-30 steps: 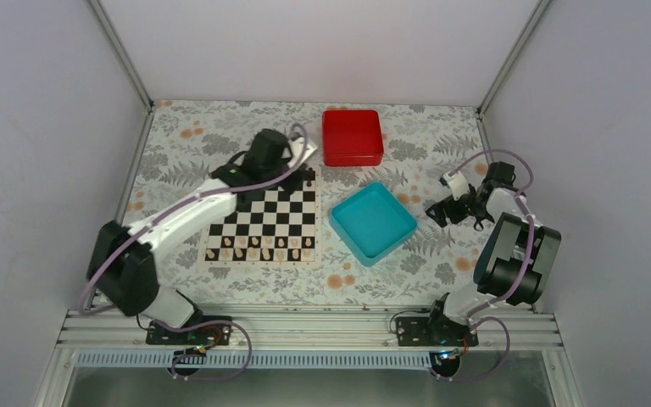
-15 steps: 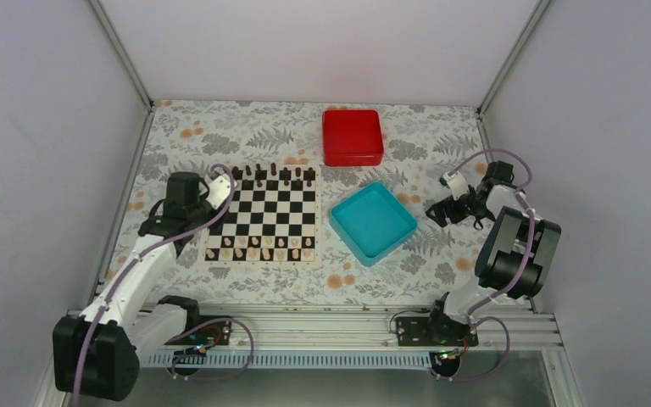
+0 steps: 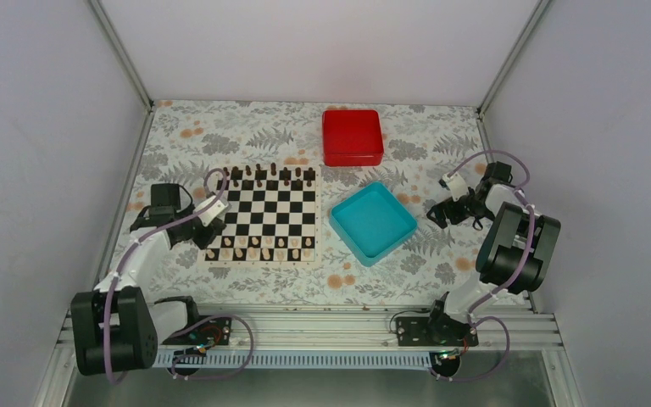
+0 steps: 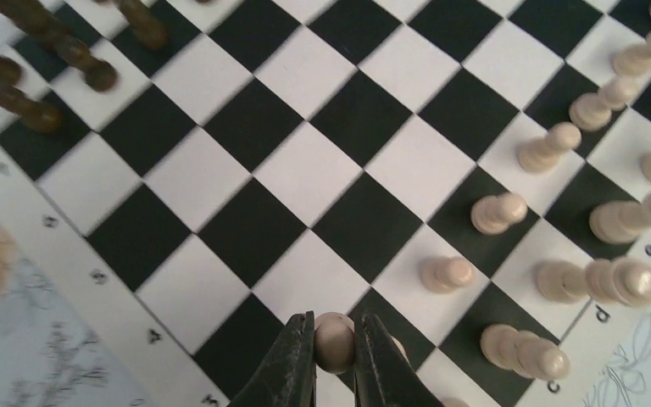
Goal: Set up the chess pieces on the board
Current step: Place the chess piece on the chessboard.
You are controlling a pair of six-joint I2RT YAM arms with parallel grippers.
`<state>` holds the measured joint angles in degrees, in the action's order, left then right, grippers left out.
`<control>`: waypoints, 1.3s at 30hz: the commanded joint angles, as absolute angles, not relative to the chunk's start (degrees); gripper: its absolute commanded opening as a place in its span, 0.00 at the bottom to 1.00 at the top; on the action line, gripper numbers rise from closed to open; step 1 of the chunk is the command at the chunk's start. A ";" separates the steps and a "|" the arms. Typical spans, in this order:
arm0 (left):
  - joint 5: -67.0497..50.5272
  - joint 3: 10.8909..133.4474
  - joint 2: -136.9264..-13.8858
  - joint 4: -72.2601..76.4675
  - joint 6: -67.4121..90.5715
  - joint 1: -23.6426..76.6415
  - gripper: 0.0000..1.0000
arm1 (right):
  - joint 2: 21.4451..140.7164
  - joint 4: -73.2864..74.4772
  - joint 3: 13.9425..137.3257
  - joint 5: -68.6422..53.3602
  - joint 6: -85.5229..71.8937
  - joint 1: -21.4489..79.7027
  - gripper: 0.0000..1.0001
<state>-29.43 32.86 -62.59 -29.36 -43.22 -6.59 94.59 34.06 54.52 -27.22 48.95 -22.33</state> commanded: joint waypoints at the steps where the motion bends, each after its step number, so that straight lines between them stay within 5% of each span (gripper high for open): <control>1: -33.58 32.33 -65.71 -30.94 -49.93 -8.35 0.02 | 94.93 32.82 54.81 -26.51 47.78 -23.03 1.00; 39: -35.48 28.27 -68.95 -32.30 -65.03 -19.16 0.03 | 97.63 30.76 52.91 -24.48 46.41 -23.07 1.00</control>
<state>-32.16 27.83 -67.81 -33.32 -63.61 -18.65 96.82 31.86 53.63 -24.71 47.00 -22.33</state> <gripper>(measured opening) 0.099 0.999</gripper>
